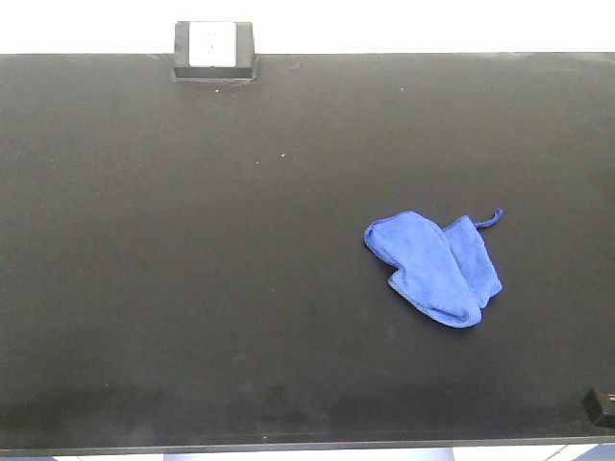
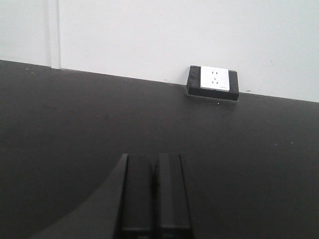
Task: Wipe right workspace with blue cloth
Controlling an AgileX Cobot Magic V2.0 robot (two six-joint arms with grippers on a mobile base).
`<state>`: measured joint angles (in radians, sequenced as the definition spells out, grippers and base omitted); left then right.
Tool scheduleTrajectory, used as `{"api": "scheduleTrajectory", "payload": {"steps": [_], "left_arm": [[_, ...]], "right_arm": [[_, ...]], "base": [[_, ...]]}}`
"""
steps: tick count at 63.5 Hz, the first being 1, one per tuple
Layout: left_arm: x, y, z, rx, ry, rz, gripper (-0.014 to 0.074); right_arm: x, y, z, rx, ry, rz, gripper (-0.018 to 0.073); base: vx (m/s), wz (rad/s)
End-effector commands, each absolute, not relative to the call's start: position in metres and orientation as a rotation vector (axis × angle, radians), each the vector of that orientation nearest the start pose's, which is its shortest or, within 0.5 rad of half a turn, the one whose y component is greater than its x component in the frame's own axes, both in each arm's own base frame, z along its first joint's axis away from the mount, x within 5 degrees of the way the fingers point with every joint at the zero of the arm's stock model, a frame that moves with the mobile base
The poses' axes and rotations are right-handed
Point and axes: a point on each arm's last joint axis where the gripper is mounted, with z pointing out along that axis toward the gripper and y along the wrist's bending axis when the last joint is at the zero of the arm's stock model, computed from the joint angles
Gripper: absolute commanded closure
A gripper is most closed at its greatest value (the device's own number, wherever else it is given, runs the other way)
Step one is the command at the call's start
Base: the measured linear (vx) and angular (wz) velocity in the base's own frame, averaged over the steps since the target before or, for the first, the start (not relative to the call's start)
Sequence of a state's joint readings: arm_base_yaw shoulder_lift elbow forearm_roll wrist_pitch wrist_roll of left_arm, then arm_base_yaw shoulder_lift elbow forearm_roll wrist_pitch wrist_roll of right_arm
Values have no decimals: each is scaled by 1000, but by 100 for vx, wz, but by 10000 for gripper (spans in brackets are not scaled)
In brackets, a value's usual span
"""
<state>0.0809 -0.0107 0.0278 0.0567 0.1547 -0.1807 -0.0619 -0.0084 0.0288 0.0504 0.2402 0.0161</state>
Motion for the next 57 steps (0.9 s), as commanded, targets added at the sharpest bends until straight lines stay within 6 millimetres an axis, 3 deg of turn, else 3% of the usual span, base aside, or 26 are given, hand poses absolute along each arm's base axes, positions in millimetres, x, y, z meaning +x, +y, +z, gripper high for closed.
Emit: {"api": "scheduleTrajectory", "payload": {"steps": [1, 57], "left_arm": [[57, 5, 188, -176, 1577, -43, 602], [57, 5, 188, -176, 1577, -43, 602]], "right_arm": [[57, -3, 182, 97, 1682, 1, 567], [57, -3, 182, 97, 1682, 1, 567]], "base": [[0, 0], [0, 0]]}}
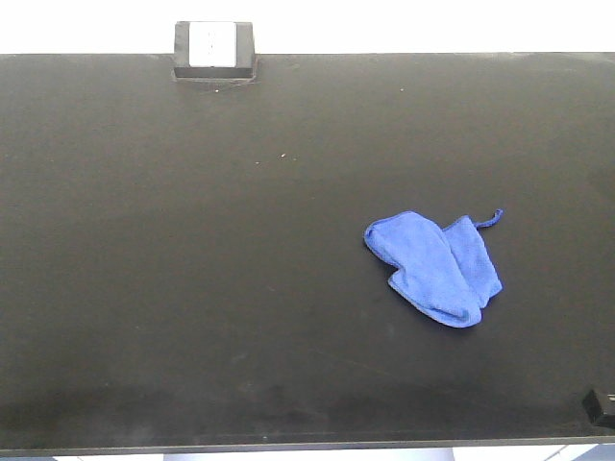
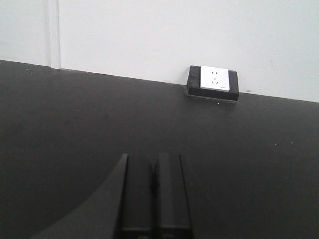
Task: Wipe right workspace with blue cloth
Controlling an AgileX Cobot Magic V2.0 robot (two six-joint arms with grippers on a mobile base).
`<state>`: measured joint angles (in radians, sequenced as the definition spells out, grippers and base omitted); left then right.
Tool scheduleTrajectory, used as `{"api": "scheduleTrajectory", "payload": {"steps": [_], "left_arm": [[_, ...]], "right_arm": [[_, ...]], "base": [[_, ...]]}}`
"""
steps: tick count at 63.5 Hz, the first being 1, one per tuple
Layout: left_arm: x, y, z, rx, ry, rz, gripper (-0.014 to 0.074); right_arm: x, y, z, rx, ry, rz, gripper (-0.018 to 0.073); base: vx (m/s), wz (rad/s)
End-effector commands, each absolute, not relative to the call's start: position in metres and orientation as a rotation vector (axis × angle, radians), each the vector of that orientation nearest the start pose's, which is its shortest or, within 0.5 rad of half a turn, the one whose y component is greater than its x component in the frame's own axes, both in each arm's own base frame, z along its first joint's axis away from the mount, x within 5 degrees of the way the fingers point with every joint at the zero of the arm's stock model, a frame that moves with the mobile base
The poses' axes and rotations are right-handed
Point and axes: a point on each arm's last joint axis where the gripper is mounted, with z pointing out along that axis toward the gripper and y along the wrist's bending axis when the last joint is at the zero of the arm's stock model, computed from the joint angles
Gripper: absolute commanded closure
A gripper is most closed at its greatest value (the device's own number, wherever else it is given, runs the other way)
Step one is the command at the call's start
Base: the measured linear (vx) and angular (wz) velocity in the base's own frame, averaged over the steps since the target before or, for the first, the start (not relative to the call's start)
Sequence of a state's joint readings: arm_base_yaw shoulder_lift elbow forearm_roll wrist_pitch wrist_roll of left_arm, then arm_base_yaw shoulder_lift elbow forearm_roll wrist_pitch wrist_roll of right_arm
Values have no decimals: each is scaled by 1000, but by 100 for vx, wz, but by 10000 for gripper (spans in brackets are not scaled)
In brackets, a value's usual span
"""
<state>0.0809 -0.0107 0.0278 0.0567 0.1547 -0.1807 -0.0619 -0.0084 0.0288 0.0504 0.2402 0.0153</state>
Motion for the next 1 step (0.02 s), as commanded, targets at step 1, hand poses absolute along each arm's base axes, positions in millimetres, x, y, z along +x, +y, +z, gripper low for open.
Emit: {"api": "scheduleTrajectory", "payload": {"steps": [1], "left_arm": [[57, 5, 188, -176, 1577, -43, 602]], "right_arm": [[57, -3, 182, 97, 1682, 1, 567]], "base": [[0, 0]]}}
